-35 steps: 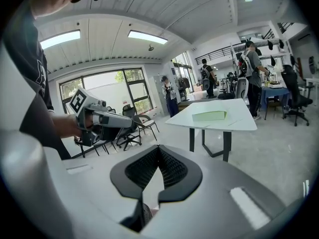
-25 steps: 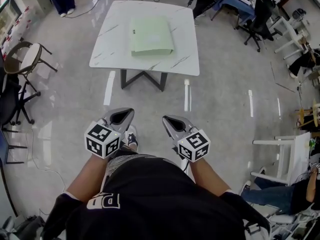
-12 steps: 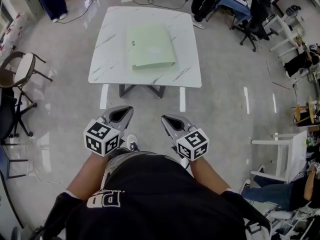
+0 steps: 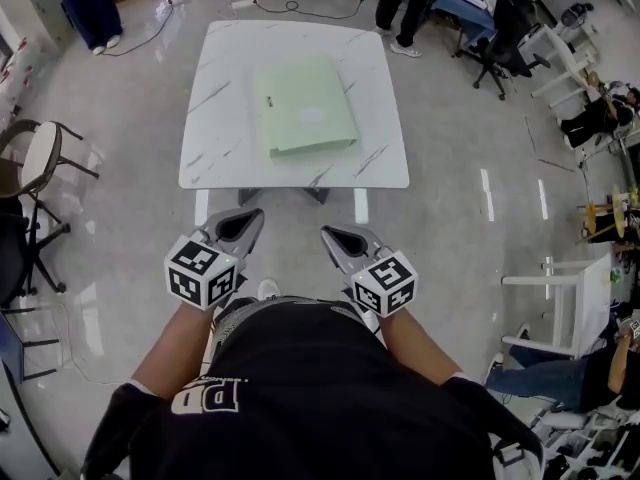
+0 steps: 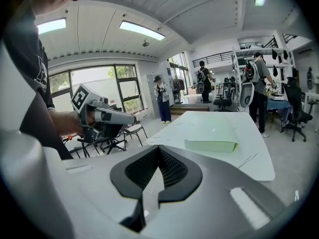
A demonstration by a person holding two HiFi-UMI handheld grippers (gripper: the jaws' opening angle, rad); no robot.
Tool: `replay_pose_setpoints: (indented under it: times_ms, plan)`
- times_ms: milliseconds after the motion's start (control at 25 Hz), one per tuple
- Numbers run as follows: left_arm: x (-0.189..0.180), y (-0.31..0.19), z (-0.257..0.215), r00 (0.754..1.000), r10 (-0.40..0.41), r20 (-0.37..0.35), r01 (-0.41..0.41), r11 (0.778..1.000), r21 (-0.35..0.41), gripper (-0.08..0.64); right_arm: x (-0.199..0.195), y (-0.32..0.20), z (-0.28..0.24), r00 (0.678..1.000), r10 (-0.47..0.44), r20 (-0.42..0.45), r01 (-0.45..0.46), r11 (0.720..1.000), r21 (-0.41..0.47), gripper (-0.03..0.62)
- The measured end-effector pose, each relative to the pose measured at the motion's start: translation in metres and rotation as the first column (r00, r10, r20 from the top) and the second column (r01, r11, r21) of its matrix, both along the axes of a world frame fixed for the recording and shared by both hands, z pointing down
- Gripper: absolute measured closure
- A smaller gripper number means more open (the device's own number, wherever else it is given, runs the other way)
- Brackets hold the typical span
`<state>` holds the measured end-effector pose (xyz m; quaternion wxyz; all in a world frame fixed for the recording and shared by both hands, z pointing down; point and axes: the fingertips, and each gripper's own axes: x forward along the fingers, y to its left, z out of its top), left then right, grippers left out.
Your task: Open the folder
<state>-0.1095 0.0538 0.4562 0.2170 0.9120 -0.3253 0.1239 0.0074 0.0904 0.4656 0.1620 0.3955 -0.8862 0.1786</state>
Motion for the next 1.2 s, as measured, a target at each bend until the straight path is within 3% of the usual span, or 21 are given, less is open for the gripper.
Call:
replay_pose_setpoints:
  times_ms: [360,720,1200]
  plan:
    - [-0.010,-0.022,0.009,0.999,0.033,-0.013,-0.033,0.999,-0.008,0.511,-0.014,-0.022,-0.001,1.000,0.017,0.000,-0.017,1.000,-0.007,0.592]
    - [0.000,-0.027,0.024,0.999,0.052,-0.007,-0.053,0.998,-0.047,0.511,-0.002,-0.030,0.006,0.999,0.046,0.014,-0.046,0.998,-0.036,0.592]
    - [0.013,-0.078,0.021,0.999,-0.044,0.027,0.045,0.998,-0.034,0.511,0.008,-0.098,0.004,0.998,-0.056,0.023,0.056,0.998,0.004,0.592]
